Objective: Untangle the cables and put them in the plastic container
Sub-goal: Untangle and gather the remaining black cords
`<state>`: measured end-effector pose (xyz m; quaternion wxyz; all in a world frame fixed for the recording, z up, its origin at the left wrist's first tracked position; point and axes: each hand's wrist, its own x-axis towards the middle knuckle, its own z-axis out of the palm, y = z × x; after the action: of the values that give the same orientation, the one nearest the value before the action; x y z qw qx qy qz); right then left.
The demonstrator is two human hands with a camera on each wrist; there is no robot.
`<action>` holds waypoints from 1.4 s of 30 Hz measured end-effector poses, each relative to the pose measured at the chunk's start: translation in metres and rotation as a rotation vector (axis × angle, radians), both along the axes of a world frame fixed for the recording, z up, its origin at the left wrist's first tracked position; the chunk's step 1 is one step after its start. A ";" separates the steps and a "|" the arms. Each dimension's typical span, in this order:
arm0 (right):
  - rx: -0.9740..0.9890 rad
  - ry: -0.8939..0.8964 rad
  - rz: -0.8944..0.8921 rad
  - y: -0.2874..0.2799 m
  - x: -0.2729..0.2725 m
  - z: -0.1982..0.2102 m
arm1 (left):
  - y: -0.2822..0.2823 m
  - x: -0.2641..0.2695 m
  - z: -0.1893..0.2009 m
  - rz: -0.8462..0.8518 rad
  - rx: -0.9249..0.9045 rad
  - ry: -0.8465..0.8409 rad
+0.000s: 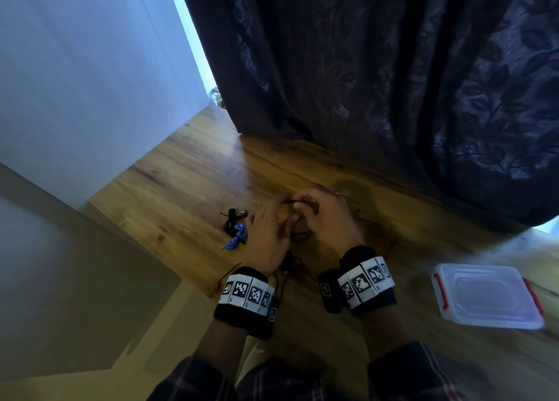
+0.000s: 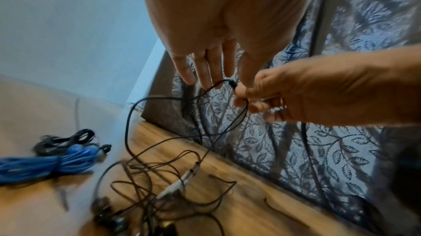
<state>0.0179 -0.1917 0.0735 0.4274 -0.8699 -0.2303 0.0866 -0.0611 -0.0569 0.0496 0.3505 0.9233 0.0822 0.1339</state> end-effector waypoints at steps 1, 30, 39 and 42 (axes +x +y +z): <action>0.038 -0.002 0.004 -0.005 -0.001 0.012 | 0.000 0.002 0.001 0.001 -0.009 -0.008; 0.118 0.047 0.016 -0.024 -0.040 0.077 | 0.011 -0.005 0.075 -0.153 -0.059 -0.358; 0.579 -0.265 -0.320 -0.036 -0.040 0.093 | 0.037 -0.019 0.043 -0.022 -0.206 -0.072; 0.765 -0.209 -0.464 -0.051 -0.036 0.099 | 0.052 -0.025 0.035 0.065 -0.224 -0.035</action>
<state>-0.0181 -0.2430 0.1727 0.7004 -0.6823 -0.0868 -0.1907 -0.0861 -0.0050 0.0841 0.4484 0.8726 0.1204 0.1513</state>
